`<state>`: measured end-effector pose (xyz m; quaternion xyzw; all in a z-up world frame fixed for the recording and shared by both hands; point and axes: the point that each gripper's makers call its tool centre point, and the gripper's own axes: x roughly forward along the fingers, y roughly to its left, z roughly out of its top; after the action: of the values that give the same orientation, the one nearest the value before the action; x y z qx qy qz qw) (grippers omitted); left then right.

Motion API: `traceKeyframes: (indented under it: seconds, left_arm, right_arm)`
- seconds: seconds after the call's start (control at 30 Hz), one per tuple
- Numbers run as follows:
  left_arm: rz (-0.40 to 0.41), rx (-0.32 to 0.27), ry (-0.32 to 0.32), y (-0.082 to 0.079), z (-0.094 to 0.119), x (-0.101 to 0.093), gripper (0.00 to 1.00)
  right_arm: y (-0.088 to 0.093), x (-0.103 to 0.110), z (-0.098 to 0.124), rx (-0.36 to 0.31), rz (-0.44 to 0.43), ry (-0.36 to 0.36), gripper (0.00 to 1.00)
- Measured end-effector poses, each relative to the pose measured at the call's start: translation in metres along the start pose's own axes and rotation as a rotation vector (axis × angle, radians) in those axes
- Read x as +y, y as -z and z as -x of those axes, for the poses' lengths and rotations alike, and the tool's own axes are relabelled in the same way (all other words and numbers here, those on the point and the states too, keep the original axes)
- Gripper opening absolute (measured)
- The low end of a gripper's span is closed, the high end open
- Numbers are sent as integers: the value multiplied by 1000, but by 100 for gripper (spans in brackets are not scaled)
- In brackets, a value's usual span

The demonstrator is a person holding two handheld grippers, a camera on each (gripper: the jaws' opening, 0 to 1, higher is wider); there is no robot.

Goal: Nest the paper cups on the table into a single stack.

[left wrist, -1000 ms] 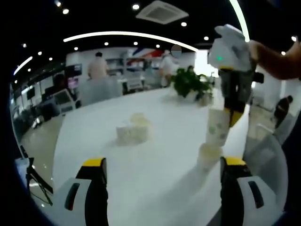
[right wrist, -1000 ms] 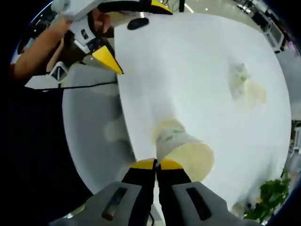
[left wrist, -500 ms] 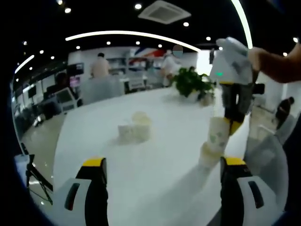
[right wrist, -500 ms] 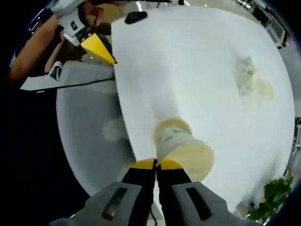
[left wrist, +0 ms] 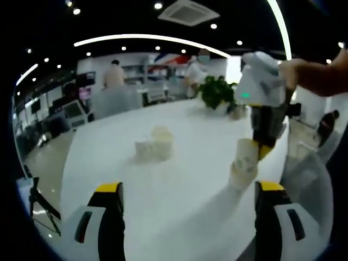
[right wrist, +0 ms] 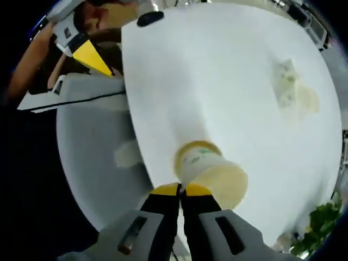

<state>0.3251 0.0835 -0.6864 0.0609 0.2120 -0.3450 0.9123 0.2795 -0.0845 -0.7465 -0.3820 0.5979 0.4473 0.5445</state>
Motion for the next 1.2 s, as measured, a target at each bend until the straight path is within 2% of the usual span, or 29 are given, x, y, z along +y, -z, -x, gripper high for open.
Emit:
traceKeyframes:
  seconds: [0.53,0.83,0.97,1.17,1.2]
  left_arm:
    - [11,5,-18,8,3,4,99]
    - [8,2,-17,8,1,4,99]
    - [5,5,-17,8,0,3,99]
    - [3,5,-15,7,-1,2,99]
    - [3,4,-15,7,-1,2,99]
  right_arm:
    - [-6,-4,-28,-7,19,37,0]
    - [-6,-4,-33,-31,19,36,0]
    - [-8,-4,-30,-63,56,48,0]
    - [-23,1,-18,-189,73,11,11]
    - [-20,0,-16,-182,66,10,12]
